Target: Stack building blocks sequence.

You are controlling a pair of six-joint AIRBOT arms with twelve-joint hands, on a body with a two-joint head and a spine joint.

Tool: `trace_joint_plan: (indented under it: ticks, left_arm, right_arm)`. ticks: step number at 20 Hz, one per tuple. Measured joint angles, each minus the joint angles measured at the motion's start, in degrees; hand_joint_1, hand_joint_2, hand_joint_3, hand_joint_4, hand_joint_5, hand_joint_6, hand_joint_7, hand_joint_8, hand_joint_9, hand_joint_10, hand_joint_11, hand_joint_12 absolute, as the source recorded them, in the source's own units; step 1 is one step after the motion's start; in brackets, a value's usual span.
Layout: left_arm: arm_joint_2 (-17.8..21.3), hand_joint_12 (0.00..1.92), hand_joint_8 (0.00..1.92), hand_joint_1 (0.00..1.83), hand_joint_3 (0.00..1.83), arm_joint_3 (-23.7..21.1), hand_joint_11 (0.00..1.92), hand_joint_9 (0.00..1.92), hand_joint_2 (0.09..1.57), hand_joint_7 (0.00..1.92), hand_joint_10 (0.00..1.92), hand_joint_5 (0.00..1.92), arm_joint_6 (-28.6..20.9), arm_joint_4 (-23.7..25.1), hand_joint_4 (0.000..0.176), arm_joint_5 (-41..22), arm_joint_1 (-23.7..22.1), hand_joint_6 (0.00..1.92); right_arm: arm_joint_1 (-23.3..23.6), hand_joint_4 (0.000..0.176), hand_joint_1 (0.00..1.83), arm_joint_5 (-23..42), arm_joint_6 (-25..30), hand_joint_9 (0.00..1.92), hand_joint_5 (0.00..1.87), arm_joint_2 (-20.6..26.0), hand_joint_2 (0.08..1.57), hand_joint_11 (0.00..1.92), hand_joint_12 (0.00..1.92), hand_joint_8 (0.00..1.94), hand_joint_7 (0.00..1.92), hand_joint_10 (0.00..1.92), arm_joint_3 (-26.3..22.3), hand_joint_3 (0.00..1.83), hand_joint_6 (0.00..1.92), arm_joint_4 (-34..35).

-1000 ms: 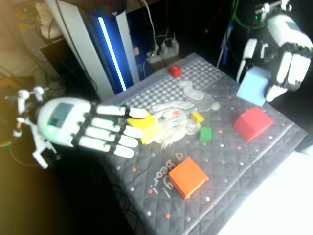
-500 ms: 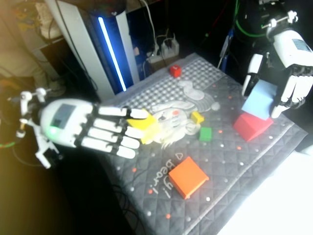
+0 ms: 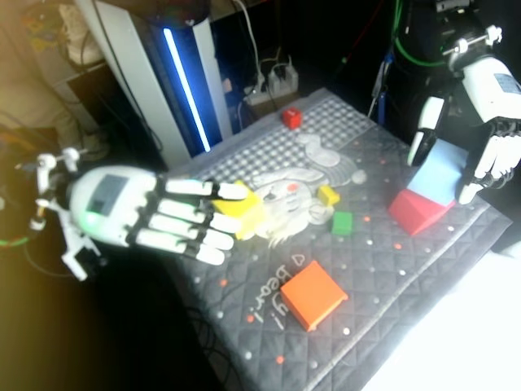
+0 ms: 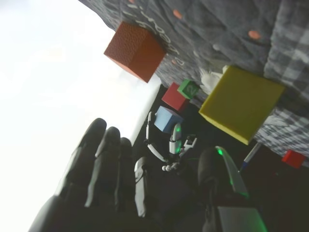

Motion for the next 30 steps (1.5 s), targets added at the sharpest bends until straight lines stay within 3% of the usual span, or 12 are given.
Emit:
trace_joint_plan:
  ticks: [5, 6, 8, 9, 11, 15, 17, 18, 20, 21, 23, 30]
  left_arm:
    - [-1.0, 1.16, 0.82, 1.4, 0.0, 0.6, 0.75, 1.05, 1.04, 1.08, 1.09, 1.35, 0.5, 0.0, 0.0, 0.5, -0.5, 0.12]
    - [-1.2, 1.08, 0.78, 1.4, 0.0, 0.9, 0.8, 1.06, 1.04, 1.06, 1.05, 1.21, 0.6, -0.1, 0.0, 1.2, -0.5, 0.44]
    - [-1.2, 1.07, 0.81, 1.39, 0.0, 1.1, 0.8, 1.04, 1.06, 1.04, 1.08, 1.16, 0.7, -0.1, 0.0, 1.8, -0.5, 0.56]
    - [-1.5, 1.22, 0.85, 1.39, 0.0, 1.5, 0.89, 1.08, 1.04, 1.03, 1.09, 1.29, 0.7, 0.0, 0.0, 2.1, -0.5, 0.24]
    - [-1.6, 1.34, 1.05, 1.28, 0.0, 1.6, 0.83, 1.03, 1.05, 1.04, 0.84, 1.29, 0.8, 0.0, 0.0, 2.5, -0.5, 0.24]
    - [-1.9, 1.64, 1.2, 1.27, 0.0, 1.7, 0.69, 0.82, 1.09, 0.99, 1.14, 1.11, 0.9, 0.0, 0.0, 2.8, -0.5, 0.52]
    - [-2.2, 1.83, 0.85, 1.18, 0.0, 1.7, 0.71, 0.74, 1.05, 0.81, 1.41, 1.13, 0.9, 0.1, 0.0, 2.9, -0.5, 0.71]
    - [-2.3, 1.71, 0.65, 1.1, 0.0, 1.8, 0.55, 0.61, 0.98, 0.73, 1.21, 0.9, 0.9, 0.2, 0.0, 2.9, -0.5, 0.24]
    - [-2.3, 1.21, 0.11, 1.0, 0.0, 1.8, 0.23, 0.52, 0.95, 0.66, 0.41, 0.69, 0.9, 0.2, 0.006, 3.0, -0.5, 0.01]
    - [-2.3, 1.1, 0.02, 0.93, 0.0, 1.8, 0.1, 0.43, 0.94, 0.51, 0.16, 0.55, 0.9, 0.2, 0.05, 3.0, -0.5, 0.0]
    - [-2.3, 1.08, 0.0, 0.89, 0.0, 1.8, 0.03, 0.38, 0.94, 0.39, 0.02, 0.44, 1.3, 0.2, 0.079, 3.2, -0.5, 0.0]
    - [-2.2, 1.03, 0.0, 0.87, 0.0, 1.0, 0.0, 0.27, 0.93, 0.27, 0.0, 0.33, 1.6, 0.4, 0.108, 3.1, -0.4, 0.0]
  right_arm:
    - [0.0, 0.173, 0.84, 0.0, 0.0, 0.18, 0.0, 0.0, 1.19, 0.02, 0.57, 0.0, 0.1, 0.0, 0.0, 0.0, 0.0, 0.0]
    - [0.0, 0.175, 0.84, 0.0, 0.0, 0.17, 0.0, 0.0, 1.19, 0.0, 0.56, 0.0, 0.1, 0.0, 0.0, 0.0, 0.0, 0.0]
    - [0.0, 0.176, 0.85, -0.1, 0.0, 0.16, 0.0, 0.0, 1.19, 0.0, 0.55, 0.0, 0.09, 0.0, 0.0, 0.0, 0.0, 0.0]
    - [0.0, 0.175, 0.82, 0.0, 0.0, 0.17, 0.0, 0.0, 1.19, 0.01, 0.55, 0.0, 0.09, 0.0, 0.0, 0.0, 0.0, 0.0]
    - [0.0, 0.176, 0.82, 0.0, 0.0, 0.17, 0.0, -0.1, 1.18, 0.02, 0.56, 0.0, 0.1, 0.0, 0.0, 0.0, 0.0, 0.0]
    - [0.0, 0.176, 0.74, 0.0, 0.0, 0.06, 0.0, -0.1, 1.16, 0.0, 0.36, 0.0, 0.05, 0.0, 0.0, 0.0, 0.0, 0.1]
    - [0.0, 0.176, 0.74, -0.1, 0.0, 0.07, 0.0, -0.3, 1.16, 0.0, 0.23, 0.01, 0.07, 0.01, 0.0, 0.0, 0.0, 0.0]
    - [0.0, 0.176, 0.74, -0.1, 0.0, 0.06, 0.0, -0.3, 1.16, 0.01, 0.23, 0.0, 0.04, 0.01, 0.0, 0.0, 0.0, -0.1]
    - [0.0, 0.176, 0.79, -0.1, 0.0, 0.06, 0.0, -0.3, 1.16, 0.03, 0.24, 0.0, 0.03, 0.0, 0.0, 0.0, 0.0, 0.1]
    - [0.0, 0.176, 0.8, -0.1, 0.0, 0.07, 0.0, -0.3, 1.16, 0.02, 0.24, 0.0, 0.04, 0.01, 0.0, 0.0, 0.0, 0.1]
    - [0.0, 0.176, 0.79, -0.1, 0.0, 0.05, 0.0, -0.3, 1.15, 0.0, 0.23, 0.0, 0.03, 0.0, 0.0, 0.0, 0.0, 0.0]
    - [0.0, 0.176, 0.77, -0.1, 0.0, 0.05, 0.0, -0.3, 1.15, 0.01, 0.22, 0.01, 0.05, 0.0, 0.0, 0.0, 0.0, 0.0]
